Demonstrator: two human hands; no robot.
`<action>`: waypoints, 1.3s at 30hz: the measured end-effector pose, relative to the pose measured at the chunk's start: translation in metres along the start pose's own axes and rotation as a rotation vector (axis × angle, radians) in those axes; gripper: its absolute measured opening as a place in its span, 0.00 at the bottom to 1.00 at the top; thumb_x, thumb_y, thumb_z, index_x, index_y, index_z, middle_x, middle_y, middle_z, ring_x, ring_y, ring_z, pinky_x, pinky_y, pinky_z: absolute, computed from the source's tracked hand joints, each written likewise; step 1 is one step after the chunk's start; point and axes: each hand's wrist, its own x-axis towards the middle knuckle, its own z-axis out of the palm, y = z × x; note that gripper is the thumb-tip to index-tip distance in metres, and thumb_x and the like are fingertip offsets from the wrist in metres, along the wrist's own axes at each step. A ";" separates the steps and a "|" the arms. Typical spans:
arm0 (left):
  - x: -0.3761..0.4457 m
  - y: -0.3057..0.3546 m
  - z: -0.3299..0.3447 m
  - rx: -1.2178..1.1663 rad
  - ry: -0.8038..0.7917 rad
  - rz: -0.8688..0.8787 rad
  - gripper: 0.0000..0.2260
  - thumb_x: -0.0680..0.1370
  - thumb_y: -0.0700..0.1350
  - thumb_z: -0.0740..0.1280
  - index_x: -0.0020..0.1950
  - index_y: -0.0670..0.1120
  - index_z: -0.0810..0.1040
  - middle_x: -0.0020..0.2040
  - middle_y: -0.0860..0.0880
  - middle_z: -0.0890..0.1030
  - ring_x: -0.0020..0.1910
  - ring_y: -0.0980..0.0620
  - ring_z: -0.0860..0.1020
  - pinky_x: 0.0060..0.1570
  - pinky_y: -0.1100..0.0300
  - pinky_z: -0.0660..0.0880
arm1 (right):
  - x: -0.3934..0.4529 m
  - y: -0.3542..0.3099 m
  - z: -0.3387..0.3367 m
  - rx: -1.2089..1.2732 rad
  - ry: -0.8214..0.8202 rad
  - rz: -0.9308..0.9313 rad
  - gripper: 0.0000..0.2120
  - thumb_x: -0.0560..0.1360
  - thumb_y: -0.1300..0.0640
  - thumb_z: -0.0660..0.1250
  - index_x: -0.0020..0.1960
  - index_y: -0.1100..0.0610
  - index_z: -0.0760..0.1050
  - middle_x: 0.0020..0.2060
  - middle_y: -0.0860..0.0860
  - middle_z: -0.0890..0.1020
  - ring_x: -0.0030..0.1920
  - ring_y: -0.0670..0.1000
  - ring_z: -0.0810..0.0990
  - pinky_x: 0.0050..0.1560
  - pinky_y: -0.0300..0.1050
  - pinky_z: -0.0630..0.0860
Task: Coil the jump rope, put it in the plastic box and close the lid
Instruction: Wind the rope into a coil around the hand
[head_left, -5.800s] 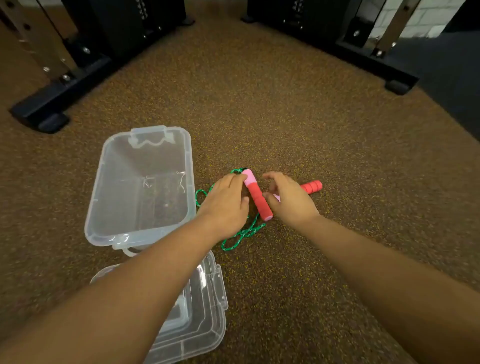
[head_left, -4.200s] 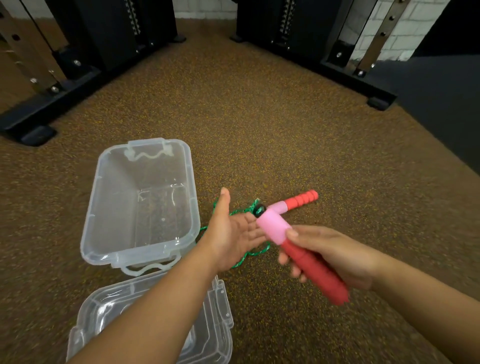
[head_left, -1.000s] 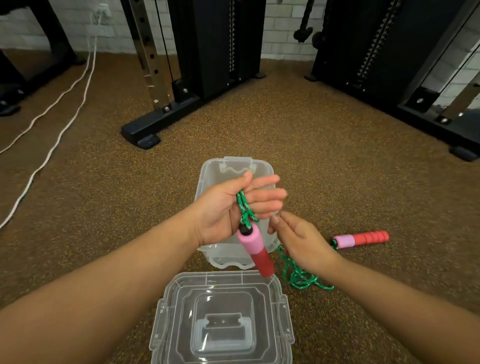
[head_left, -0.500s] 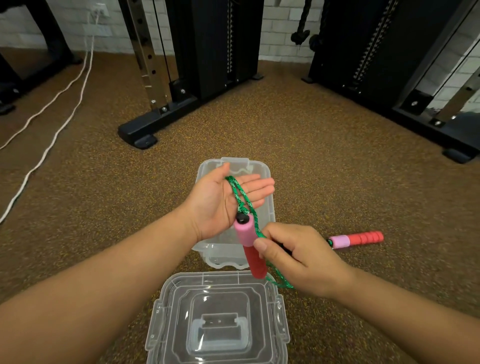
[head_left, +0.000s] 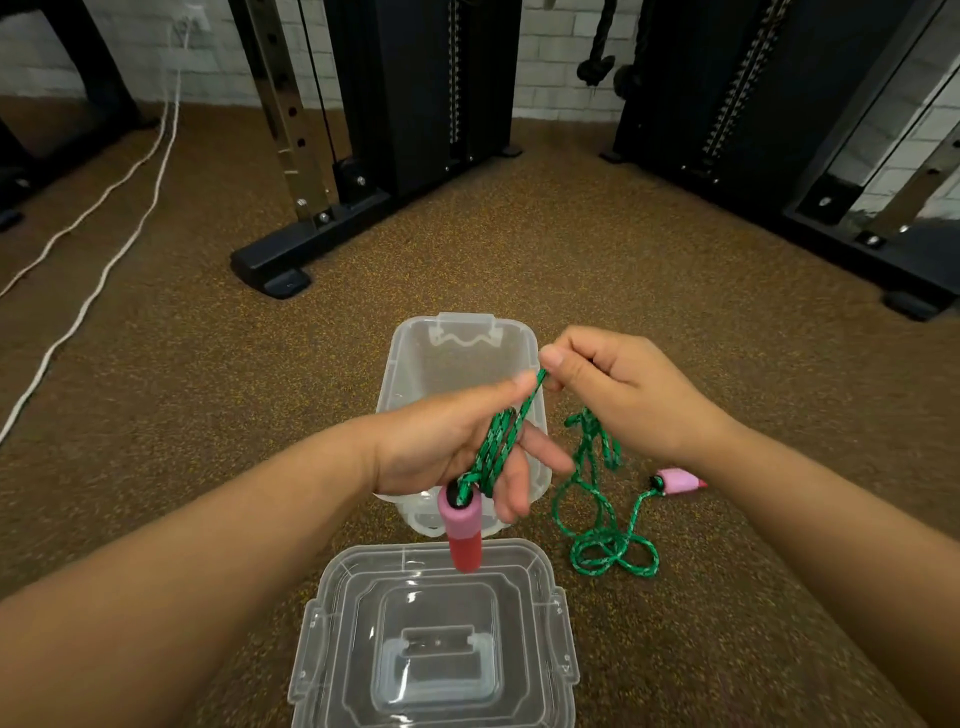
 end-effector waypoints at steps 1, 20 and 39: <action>-0.001 0.001 0.001 0.051 0.009 0.026 0.27 0.78 0.59 0.50 0.53 0.40 0.79 0.28 0.48 0.77 0.30 0.51 0.77 0.44 0.58 0.75 | 0.002 0.005 0.004 0.022 -0.007 0.030 0.14 0.77 0.47 0.60 0.37 0.50 0.75 0.31 0.58 0.76 0.31 0.55 0.71 0.35 0.48 0.69; 0.008 0.003 -0.019 -0.629 0.494 0.251 0.17 0.81 0.51 0.54 0.37 0.48 0.74 0.21 0.54 0.69 0.18 0.57 0.64 0.29 0.62 0.66 | -0.047 0.039 0.058 0.333 -0.254 0.256 0.14 0.80 0.50 0.56 0.40 0.49 0.77 0.30 0.48 0.76 0.33 0.45 0.74 0.38 0.39 0.70; 0.009 0.003 -0.002 -0.126 0.417 0.068 0.31 0.81 0.59 0.42 0.62 0.41 0.76 0.52 0.39 0.84 0.53 0.44 0.82 0.58 0.54 0.74 | -0.043 -0.018 0.023 -0.301 -0.243 -0.287 0.17 0.78 0.43 0.54 0.40 0.52 0.72 0.29 0.42 0.71 0.31 0.47 0.74 0.36 0.50 0.74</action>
